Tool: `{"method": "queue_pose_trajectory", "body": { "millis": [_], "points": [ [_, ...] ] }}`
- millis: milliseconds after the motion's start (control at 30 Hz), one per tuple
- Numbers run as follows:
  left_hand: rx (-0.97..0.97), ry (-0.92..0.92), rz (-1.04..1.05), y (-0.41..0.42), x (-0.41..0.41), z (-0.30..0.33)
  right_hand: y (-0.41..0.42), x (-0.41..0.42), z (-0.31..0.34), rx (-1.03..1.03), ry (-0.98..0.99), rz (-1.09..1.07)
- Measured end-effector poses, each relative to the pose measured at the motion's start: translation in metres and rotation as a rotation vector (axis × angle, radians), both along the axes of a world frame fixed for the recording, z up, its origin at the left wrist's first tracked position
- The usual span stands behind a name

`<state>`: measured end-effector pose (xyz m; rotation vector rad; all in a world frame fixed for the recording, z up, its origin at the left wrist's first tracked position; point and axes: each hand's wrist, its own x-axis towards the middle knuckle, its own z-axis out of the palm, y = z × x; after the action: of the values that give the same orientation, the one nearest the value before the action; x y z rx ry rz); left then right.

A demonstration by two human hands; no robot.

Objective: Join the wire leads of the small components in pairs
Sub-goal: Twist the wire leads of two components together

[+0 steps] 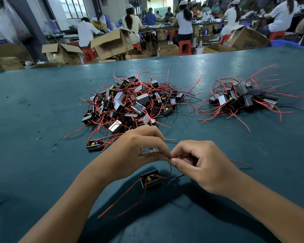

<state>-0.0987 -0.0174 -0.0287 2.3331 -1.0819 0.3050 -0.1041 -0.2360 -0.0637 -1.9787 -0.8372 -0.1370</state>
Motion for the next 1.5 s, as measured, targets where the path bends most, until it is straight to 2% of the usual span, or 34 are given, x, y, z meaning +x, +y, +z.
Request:
{"method": "queue_pose_trajectory", "body": {
  "millis": [167,433,667,800,1133,1500],
  "points": [
    [-0.03,0.228,0.018,0.0,-0.003,0.002,0.001,-0.002,0.0,-0.048,-0.057,0.002],
    [-0.011,0.355,0.048,-0.005,-0.006,0.0,0.002,-0.001,-0.002,-0.047,-0.122,-0.045],
    [-0.176,0.617,0.111,-0.005,-0.007,-0.004,0.005,-0.002,-0.001,-0.075,-0.228,-0.084],
    [-0.302,0.75,0.144,-0.008,-0.007,-0.005,0.004,-0.003,-0.001,-0.047,-0.189,-0.088],
    [-0.408,0.748,0.181,-0.015,-0.007,-0.01,0.01,-0.003,-0.005,0.131,0.067,-0.144],
    [-0.441,0.689,0.212,-0.015,-0.005,-0.014,0.01,-0.003,-0.002,0.16,0.114,-0.158]
  ]
}}
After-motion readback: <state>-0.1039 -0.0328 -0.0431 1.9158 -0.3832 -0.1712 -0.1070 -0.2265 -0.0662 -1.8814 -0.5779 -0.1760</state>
